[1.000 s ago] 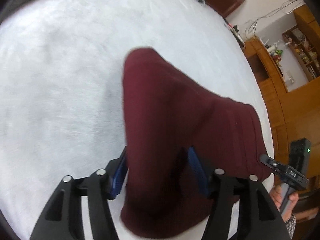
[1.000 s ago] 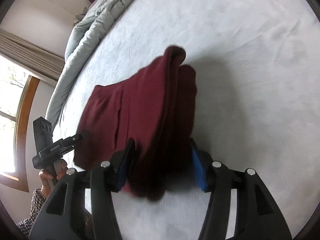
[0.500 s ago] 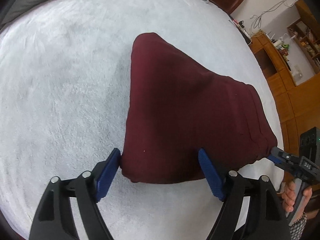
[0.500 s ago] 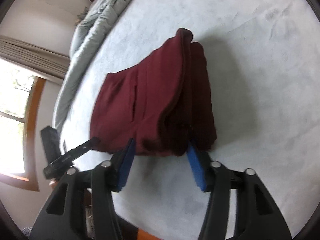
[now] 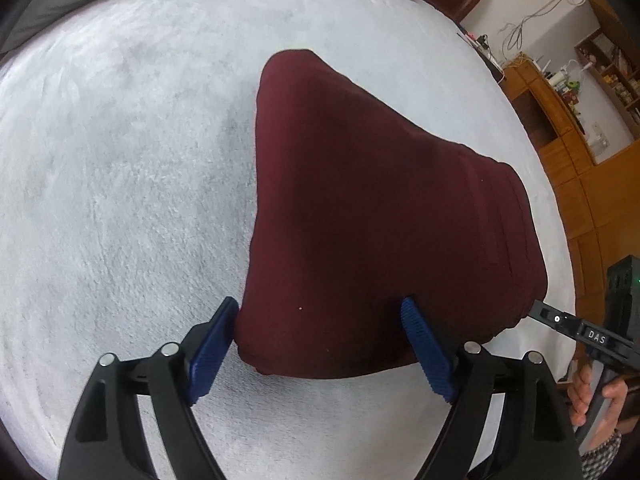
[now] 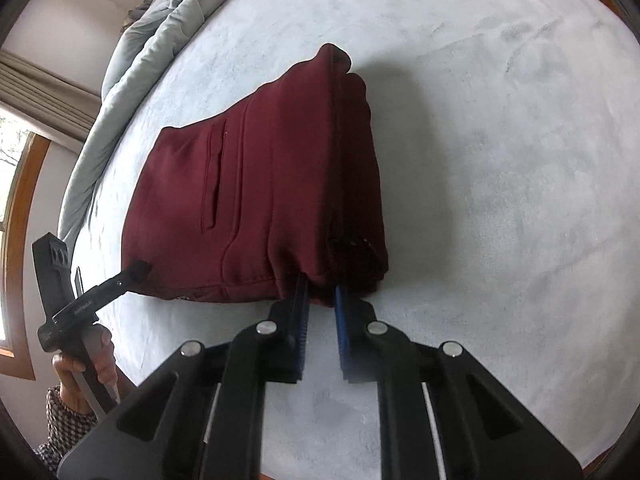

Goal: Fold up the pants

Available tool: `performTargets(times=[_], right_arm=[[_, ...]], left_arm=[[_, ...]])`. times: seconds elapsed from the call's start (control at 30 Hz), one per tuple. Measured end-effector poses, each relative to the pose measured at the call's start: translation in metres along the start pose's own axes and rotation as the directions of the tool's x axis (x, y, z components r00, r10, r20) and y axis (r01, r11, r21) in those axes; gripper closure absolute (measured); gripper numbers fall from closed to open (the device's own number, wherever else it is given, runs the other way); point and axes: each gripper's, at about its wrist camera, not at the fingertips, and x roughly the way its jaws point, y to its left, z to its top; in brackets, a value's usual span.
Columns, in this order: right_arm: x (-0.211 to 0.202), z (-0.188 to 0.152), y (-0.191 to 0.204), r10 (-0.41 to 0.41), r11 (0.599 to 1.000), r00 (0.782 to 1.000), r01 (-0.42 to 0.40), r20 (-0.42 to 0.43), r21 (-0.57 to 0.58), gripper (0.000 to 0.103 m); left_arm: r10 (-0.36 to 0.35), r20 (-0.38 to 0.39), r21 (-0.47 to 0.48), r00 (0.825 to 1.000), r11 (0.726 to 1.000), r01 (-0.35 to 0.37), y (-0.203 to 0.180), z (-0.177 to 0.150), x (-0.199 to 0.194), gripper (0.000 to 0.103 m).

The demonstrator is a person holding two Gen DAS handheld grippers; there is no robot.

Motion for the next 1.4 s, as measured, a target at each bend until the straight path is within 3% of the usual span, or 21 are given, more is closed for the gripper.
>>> performTargets(times=[0.1, 0.13, 0.17, 0.2, 0.37, 0.43, 0.6, 0.77, 0.93, 1.4], right_arm=[[-0.009, -0.003, 0.006, 0.008, 1.0, 0.999, -0.007, 0.037, -0.023, 0.082], [-0.014, -0.006, 0.008, 0.022, 1.0, 0.999, -0.021, 0.043, -0.021, 0.073], [-0.019, -0.009, 0.011, 0.023, 1.0, 0.999, -0.022, 0.046, -0.022, 0.055], [-0.025, -0.012, 0.015, 0.013, 1.0, 0.998, -0.011, 0.069, -0.028, 0.05], [-0.042, -0.033, 0.045, -0.105, 0.987, 0.984, 0.121, 0.144, -0.107, 0.021], [-0.042, -0.041, 0.058, -0.14, 0.977, 0.979, 0.161, 0.149, -0.141, 0.014], [-0.051, -0.055, 0.072, -0.21, 0.963, 0.959, 0.236, 0.191, -0.126, 0.012], [-0.053, -0.059, 0.073, -0.24, 0.961, 0.955, 0.259, 0.173, -0.101, 0.011], [-0.056, -0.063, 0.075, -0.253, 0.958, 0.951, 0.272, 0.176, -0.092, 0.01], [-0.069, -0.071, 0.09, -0.241, 0.963, 0.953, 0.258, 0.185, -0.074, 0.008]], left_arm=[[0.029, 0.015, 0.019, 0.999, 0.999, -0.029, -0.005, -0.002, -0.01, 0.02], [0.038, 0.021, 0.026, 0.999, 0.999, -0.038, -0.005, -0.003, -0.014, 0.019], [0.051, 0.026, 0.036, 0.998, 0.998, -0.052, -0.007, -0.004, -0.019, 0.018], [0.084, 0.03, 0.053, 0.996, 0.995, -0.085, -0.012, -0.007, -0.025, 0.013], [0.197, 0.096, 0.13, 0.976, 0.969, -0.209, -0.036, -0.023, -0.048, 0.006], [0.186, 0.102, 0.127, 0.977, 0.972, -0.198, -0.043, -0.029, -0.056, 0.004], [0.19, 0.095, 0.089, 0.977, 0.976, -0.198, -0.049, -0.035, -0.073, 0.004], [0.226, 0.102, 0.066, 0.969, 0.97, -0.233, -0.049, -0.037, -0.086, 0.004], [0.285, 0.125, 0.094, 0.95, 0.95, -0.298, -0.049, -0.04, -0.093, 0.004], [0.292, 0.143, 0.122, 0.946, 0.943, -0.31, -0.052, -0.051, -0.107, 0.004]])
